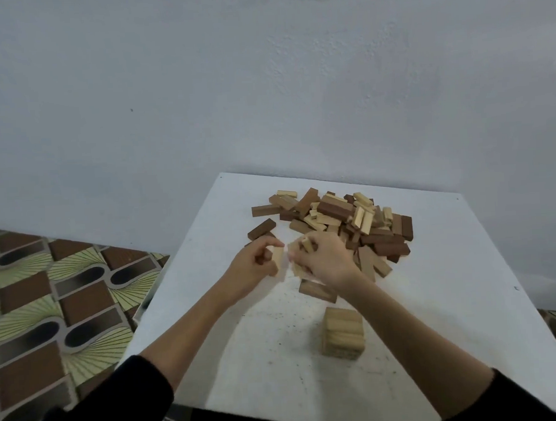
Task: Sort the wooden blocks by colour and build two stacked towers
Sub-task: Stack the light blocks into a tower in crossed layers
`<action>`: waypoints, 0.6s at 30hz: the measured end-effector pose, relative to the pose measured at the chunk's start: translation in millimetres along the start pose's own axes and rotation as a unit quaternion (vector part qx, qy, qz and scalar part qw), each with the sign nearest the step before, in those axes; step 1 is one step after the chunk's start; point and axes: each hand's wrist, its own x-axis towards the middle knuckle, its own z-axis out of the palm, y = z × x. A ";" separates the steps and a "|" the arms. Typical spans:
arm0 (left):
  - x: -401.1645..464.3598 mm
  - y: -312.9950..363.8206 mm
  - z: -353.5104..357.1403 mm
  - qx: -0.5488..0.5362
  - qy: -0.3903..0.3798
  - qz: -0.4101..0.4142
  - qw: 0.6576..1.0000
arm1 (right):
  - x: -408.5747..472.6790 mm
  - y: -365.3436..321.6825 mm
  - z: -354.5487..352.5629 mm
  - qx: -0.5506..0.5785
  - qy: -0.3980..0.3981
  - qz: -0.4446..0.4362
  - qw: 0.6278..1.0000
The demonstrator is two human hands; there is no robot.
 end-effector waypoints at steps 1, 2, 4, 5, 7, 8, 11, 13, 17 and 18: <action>-8.6 -2.7 -2.9 0.015 -0.003 0.002 1.000 | -4.9 -1.5 15.4 -0.003 0.001 0.005 1.000; -16.9 -5.7 -6.5 0.031 -0.012 0.004 0.999 | -9.0 -1.2 30.5 -0.013 0.004 0.008 1.000; -31.1 -14.3 -16.1 0.064 -0.039 -0.002 0.997 | -15.1 4.7 57.1 -0.036 0.013 0.014 0.999; -35.8 -18.8 -20.3 0.084 -0.051 -0.008 0.995 | -18.4 8.1 67.0 -0.042 0.018 0.018 0.999; -44.8 -26.4 -28.0 0.121 -0.051 -0.026 0.991 | -22.9 14.2 81.5 -0.034 0.027 0.028 0.999; -47.5 -28.9 -30.3 0.134 -0.041 -0.034 0.990 | -23.0 17.2 85.2 -0.027 0.035 0.039 0.998; -54.4 -35.5 -36.4 0.136 -0.007 -0.048 0.990 | -21.9 20.1 93.0 -0.038 0.055 0.050 0.997; -55.3 -37.4 -36.5 0.140 -0.003 -0.044 0.989 | -18.1 21.9 97.1 -0.051 0.051 0.050 0.996; -52.5 -40.9 -35.8 0.185 0.010 -0.028 0.982 | -17.6 19.3 99.9 -0.060 0.063 0.054 0.995; -52.1 -41.9 -35.9 0.191 0.014 -0.026 0.981 | -17.7 18.4 99.0 -0.071 0.072 0.050 0.994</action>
